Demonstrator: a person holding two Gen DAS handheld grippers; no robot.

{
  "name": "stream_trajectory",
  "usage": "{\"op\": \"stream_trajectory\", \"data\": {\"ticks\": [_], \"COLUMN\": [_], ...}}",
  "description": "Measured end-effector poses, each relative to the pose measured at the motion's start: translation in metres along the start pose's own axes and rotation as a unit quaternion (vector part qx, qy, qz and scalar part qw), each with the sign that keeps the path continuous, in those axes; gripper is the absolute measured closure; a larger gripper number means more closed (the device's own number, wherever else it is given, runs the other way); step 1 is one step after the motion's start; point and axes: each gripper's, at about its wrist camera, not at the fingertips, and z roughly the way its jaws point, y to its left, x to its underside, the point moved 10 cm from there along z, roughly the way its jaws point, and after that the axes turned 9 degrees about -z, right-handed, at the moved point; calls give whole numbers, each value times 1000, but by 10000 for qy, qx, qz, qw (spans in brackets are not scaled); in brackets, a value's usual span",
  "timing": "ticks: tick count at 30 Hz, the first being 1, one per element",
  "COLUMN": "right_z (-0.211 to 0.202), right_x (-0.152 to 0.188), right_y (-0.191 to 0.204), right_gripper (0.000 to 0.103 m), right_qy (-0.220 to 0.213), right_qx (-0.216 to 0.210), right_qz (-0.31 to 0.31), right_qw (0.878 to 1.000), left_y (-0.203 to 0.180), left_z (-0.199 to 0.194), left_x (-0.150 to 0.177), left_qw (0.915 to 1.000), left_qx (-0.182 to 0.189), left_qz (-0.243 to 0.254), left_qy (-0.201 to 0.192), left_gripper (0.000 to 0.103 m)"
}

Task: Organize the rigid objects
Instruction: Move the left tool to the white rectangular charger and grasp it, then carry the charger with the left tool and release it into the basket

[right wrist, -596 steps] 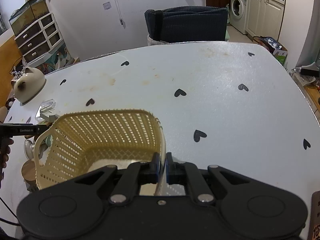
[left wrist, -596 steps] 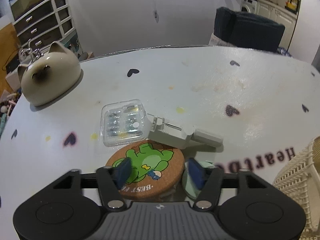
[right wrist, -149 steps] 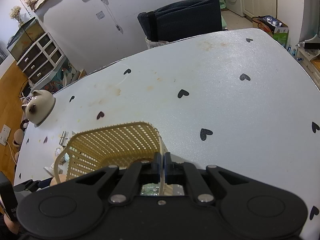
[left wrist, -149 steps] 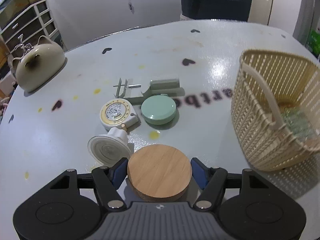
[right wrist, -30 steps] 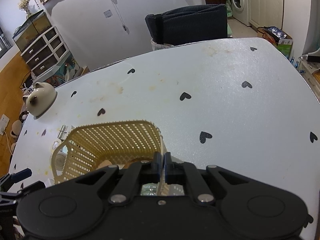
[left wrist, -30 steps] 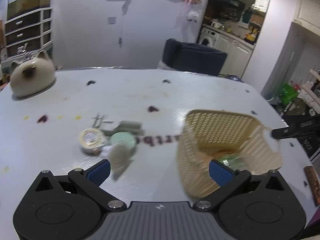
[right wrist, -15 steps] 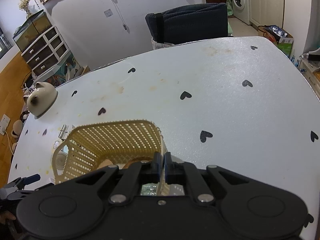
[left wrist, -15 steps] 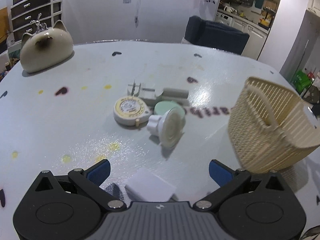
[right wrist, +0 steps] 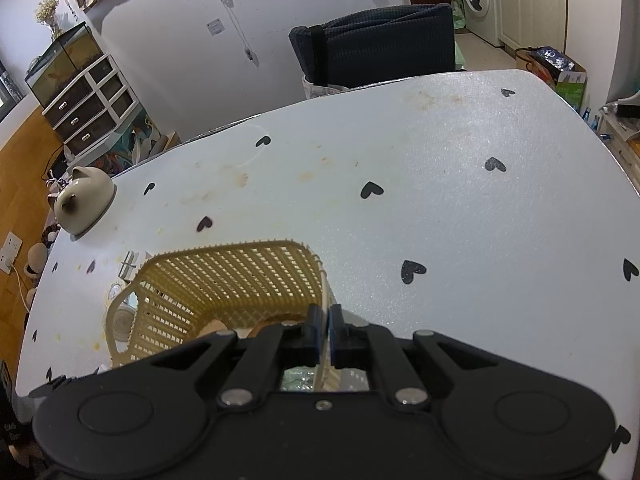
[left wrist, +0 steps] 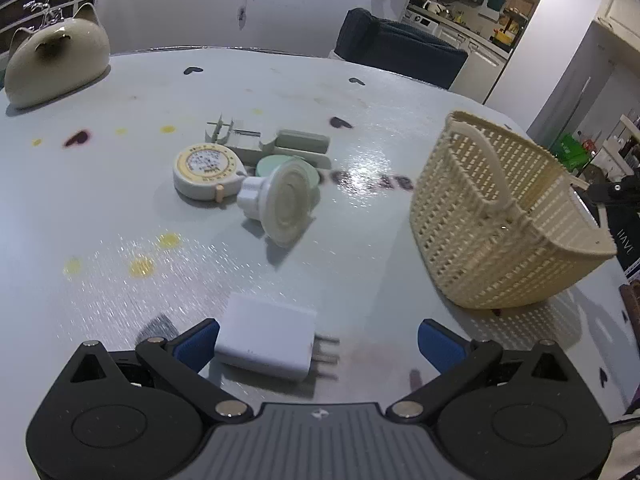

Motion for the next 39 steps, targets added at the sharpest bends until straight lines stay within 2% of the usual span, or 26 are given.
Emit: {"op": "stream_trajectory", "data": {"ticks": [3, 5, 7, 12, 16, 20, 22, 34, 39], "right_z": [2, 2, 3, 3, 3, 3, 3, 3, 3], "right_x": [1, 1, 1, 0, 0, 1, 1, 0, 0], "right_y": [0, 0, 1, 1, 0, 0, 0, 0, 1], "right_gripper": [98, 98, 98, 98, 98, 98, 98, 98, 98], "right_qy": [25, 36, 43, 48, 44, 44, 45, 49, 52], "right_qx": [2, 16, 28, 28, 21, 21, 21, 33, 43], "right_qz": [0, -12, -28, -29, -16, -15, -16, -35, -51], "right_qw": [10000, 10000, 10000, 10000, 10000, 10000, 10000, 10000, 10000], "left_y": [-2, 0, 2, 2, 1, 0, 0, -2, -7], "left_z": [-3, -4, -5, -6, -6, -6, -6, -6, -4], "left_x": [1, 1, -2, -6, -6, -6, -6, -7, -10], "left_qw": [9998, 9996, 9992, 9991, 9994, 9994, 9994, 9989, 9984], "left_qx": [8, -86, -139, -124, -136, -151, -193, -392, -555], "left_qz": [-156, -236, -325, -343, -282, -263, -249, -260, -102], "left_qy": [-82, -143, -200, -194, -155, -150, -147, -28, 97], "left_gripper": [3, 11, 24, 37, 45, 49, 55, 55, 55]}}
